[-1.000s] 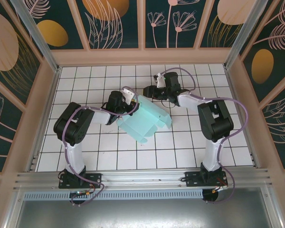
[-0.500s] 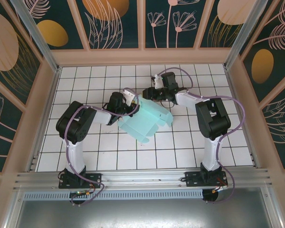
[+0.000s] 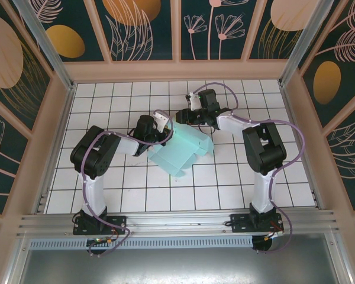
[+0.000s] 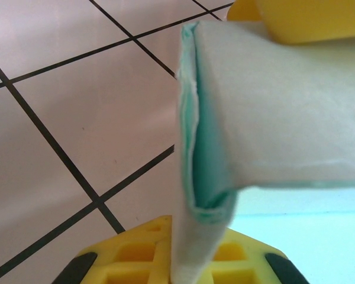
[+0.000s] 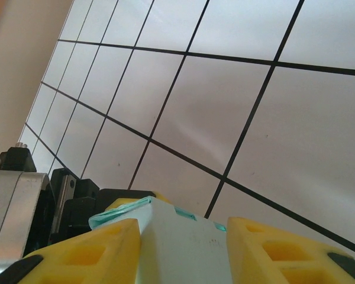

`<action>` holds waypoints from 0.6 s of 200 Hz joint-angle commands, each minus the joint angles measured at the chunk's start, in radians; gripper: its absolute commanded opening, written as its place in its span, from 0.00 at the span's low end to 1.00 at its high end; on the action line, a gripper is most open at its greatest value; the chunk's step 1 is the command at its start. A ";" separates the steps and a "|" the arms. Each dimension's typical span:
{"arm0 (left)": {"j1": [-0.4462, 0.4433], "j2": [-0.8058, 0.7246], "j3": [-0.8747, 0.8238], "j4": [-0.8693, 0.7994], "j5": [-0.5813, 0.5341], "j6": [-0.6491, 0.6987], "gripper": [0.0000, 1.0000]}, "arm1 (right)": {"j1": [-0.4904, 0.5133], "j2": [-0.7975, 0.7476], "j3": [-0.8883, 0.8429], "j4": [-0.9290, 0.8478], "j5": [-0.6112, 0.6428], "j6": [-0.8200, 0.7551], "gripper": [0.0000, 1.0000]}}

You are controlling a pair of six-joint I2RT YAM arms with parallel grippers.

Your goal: Fold the paper box

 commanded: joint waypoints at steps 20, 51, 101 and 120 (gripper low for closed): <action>-0.003 0.021 0.012 0.006 -0.001 0.006 0.11 | 0.013 -0.001 -0.023 0.033 -0.102 0.051 0.46; -0.003 0.017 0.009 0.005 -0.001 0.014 0.12 | 0.013 0.028 -0.001 0.037 -0.133 0.065 0.47; -0.003 0.019 0.007 0.010 0.001 0.013 0.16 | 0.012 0.055 -0.009 -0.016 -0.099 0.017 0.45; -0.003 0.021 0.007 0.013 0.001 0.009 0.17 | 0.012 0.053 -0.024 -0.028 -0.083 0.001 0.44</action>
